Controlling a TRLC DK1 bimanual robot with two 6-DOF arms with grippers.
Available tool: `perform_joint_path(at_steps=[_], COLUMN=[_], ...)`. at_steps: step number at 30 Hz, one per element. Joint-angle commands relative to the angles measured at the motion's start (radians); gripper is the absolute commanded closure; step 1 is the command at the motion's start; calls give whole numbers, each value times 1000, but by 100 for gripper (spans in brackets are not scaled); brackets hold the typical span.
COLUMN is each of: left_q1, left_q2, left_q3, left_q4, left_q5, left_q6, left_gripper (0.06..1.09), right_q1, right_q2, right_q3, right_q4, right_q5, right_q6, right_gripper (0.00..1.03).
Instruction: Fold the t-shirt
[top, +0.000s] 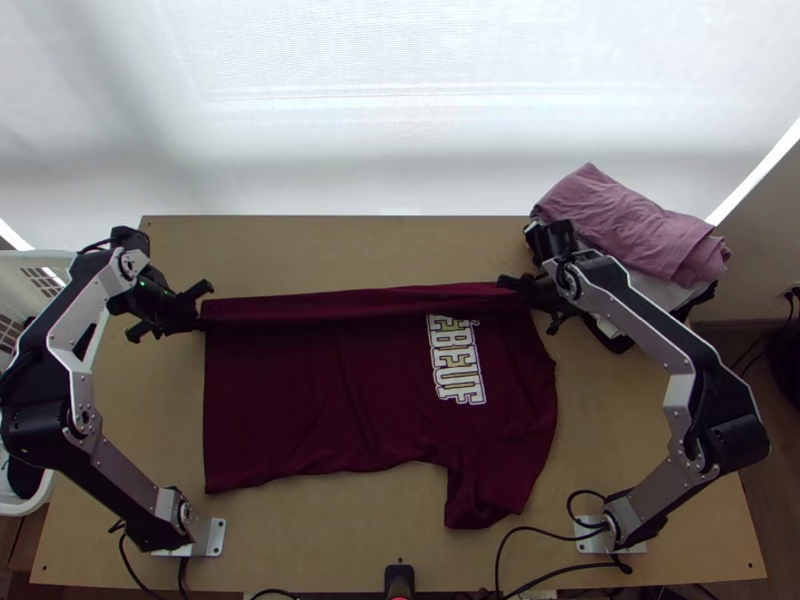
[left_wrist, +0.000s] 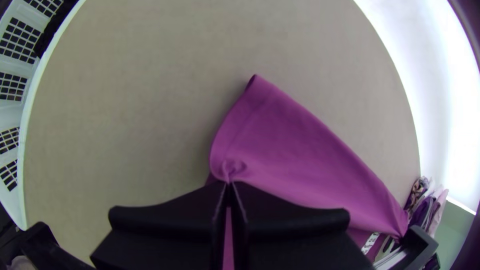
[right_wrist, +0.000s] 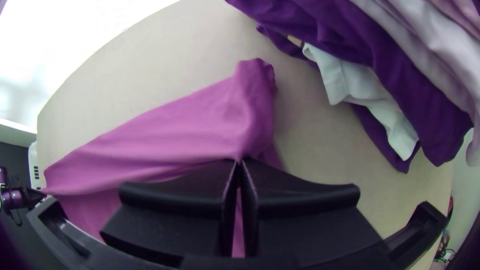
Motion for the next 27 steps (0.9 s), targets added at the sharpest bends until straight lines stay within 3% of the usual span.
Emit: perform_joint_path(at_steps=[1,5,6,7,9,11,13,19,22,27], left_q1=[-7,-7,-7,-10,-17,-15,-15,-1,3,-10], left_q2=[-43,-86,-109,-132,-178,-238,-276,-373,-422,-514], left_q3=[-50,-79,-93,-106,-128,-168,-194,-214,-211,-201], left_q4=[-4,45,57,76,79,102,103,71,30,-32], left_q5=[5,5,8,9,49,81,103,126,140,144], left_q6=[28,74,94,108,131,134,142,162,175,189], left_gripper=[105,105,105,103,76,54,46,46,46,24], right_q1=[9,16,16,18,18,16,15,18,18,67], right_q2=[-32,-42,-42,-41,-44,-44,-44,-65,-170,-364], right_q3=[-47,-63,-62,-62,-63,-65,-62,-59,-106,-160], right_q4=[-7,1,1,-1,-7,-24,-53,-272,-280,-317], right_q5=[15,27,30,35,34,34,34,34,34,27], right_q6=[12,8,0,-3,-3,-3,-3,-2,-6,2], right_gripper=[100,100,95,80,45,31,22,17,17,17])
